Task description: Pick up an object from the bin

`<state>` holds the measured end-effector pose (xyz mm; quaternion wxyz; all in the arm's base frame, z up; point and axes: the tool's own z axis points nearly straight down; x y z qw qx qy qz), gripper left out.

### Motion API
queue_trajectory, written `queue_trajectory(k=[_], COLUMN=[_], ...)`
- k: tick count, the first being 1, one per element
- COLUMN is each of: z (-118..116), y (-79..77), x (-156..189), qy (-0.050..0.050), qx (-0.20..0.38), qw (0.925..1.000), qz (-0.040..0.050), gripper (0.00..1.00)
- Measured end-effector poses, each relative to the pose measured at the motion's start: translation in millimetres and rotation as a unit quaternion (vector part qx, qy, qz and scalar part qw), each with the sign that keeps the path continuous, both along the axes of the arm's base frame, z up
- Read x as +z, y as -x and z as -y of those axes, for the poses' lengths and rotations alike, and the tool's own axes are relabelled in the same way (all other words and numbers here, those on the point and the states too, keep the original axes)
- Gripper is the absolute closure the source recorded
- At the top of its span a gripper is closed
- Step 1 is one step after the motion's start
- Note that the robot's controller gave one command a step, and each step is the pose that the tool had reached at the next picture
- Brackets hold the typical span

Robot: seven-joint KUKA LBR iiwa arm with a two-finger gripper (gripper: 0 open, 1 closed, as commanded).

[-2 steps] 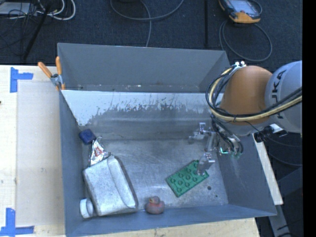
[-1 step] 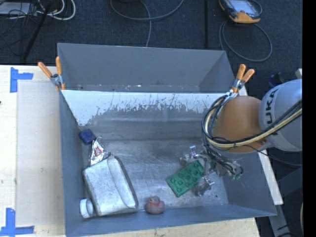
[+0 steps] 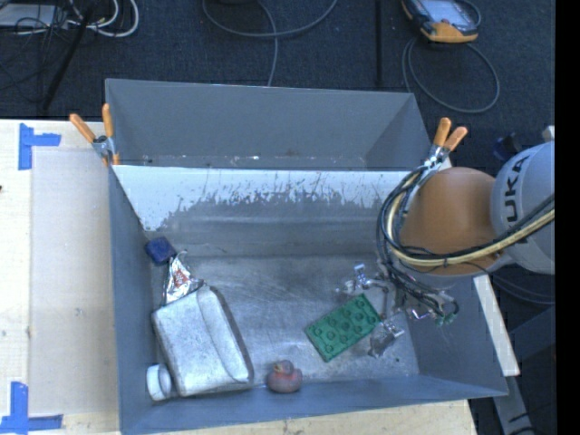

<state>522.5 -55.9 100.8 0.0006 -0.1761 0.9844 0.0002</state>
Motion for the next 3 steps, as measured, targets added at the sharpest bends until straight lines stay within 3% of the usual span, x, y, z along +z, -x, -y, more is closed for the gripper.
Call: queue_trajectory(k=[1, 2, 3], z=[0, 0, 0], y=[-4.7, -5.6, -6.5], x=[-1, -30, -29], qy=[0.0, -0.001, 0.0], qx=[0.015, 0.007, 0.007], qw=[0.9999, 1.0, 1.0], qz=[-0.0009, -0.0002, 0.0], gripper=[0.0, 0.0, 0.0])
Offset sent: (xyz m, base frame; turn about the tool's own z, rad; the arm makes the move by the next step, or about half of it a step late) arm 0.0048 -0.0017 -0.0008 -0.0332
